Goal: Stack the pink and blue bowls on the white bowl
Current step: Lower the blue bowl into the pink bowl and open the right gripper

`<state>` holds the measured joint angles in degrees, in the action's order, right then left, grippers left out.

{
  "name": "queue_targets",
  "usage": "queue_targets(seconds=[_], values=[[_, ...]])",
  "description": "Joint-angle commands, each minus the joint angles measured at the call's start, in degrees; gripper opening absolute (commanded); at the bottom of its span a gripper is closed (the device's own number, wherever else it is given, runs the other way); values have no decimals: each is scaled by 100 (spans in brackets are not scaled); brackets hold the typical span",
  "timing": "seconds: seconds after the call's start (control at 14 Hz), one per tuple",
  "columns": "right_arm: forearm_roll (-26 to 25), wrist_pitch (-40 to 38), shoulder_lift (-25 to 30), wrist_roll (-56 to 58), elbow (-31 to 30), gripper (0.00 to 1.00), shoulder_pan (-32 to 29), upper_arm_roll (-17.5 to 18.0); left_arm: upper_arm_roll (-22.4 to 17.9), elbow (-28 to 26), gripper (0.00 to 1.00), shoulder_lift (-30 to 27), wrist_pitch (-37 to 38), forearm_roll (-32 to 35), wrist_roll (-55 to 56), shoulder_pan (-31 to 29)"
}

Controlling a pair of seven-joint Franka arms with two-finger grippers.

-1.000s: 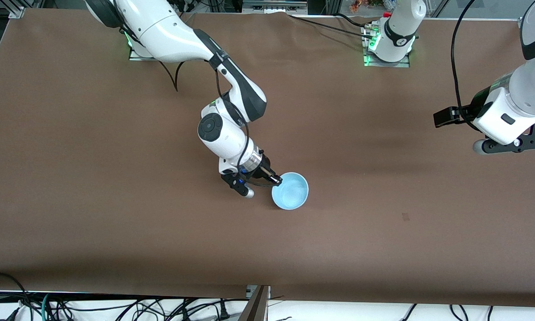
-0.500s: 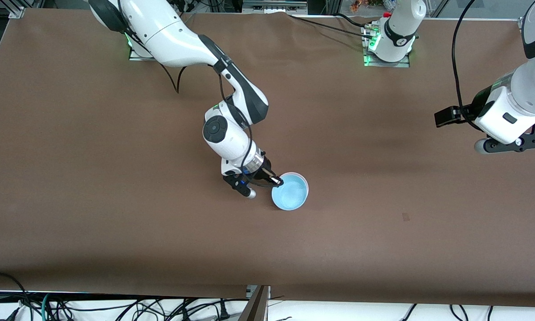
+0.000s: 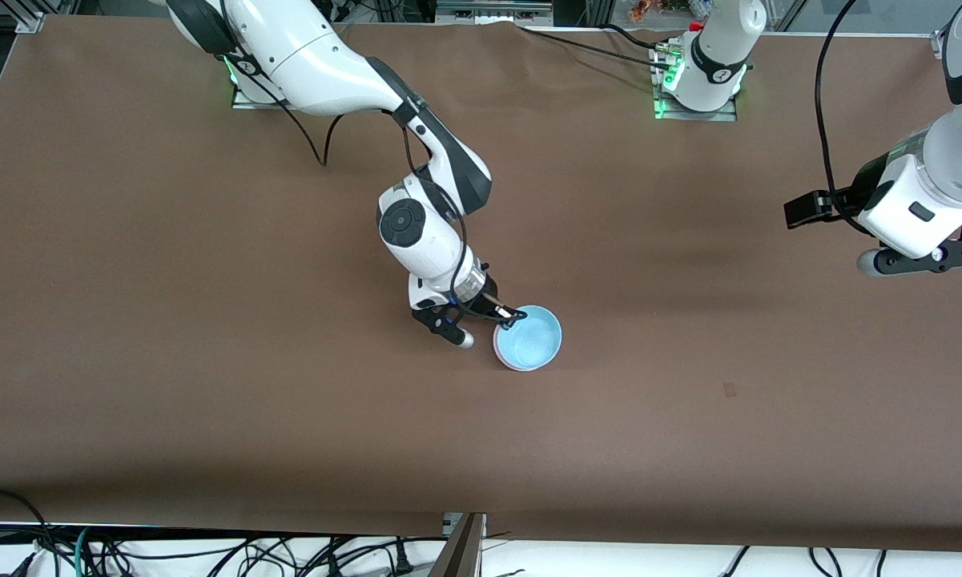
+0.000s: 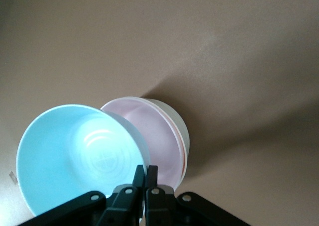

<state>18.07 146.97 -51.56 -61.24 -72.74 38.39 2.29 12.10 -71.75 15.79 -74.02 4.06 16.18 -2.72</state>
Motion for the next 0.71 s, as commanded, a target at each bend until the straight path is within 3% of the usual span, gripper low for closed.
queue_targets(seconds=[0.0,0.64], values=[[-102,7,-65,-90,93,0,63,-115,-14,-41,100,-102,45,51,-176,-10],[-172,16,-153,-81,93,0,81,-115,-14,-41,100,-102,45,-36,-176,-9]])
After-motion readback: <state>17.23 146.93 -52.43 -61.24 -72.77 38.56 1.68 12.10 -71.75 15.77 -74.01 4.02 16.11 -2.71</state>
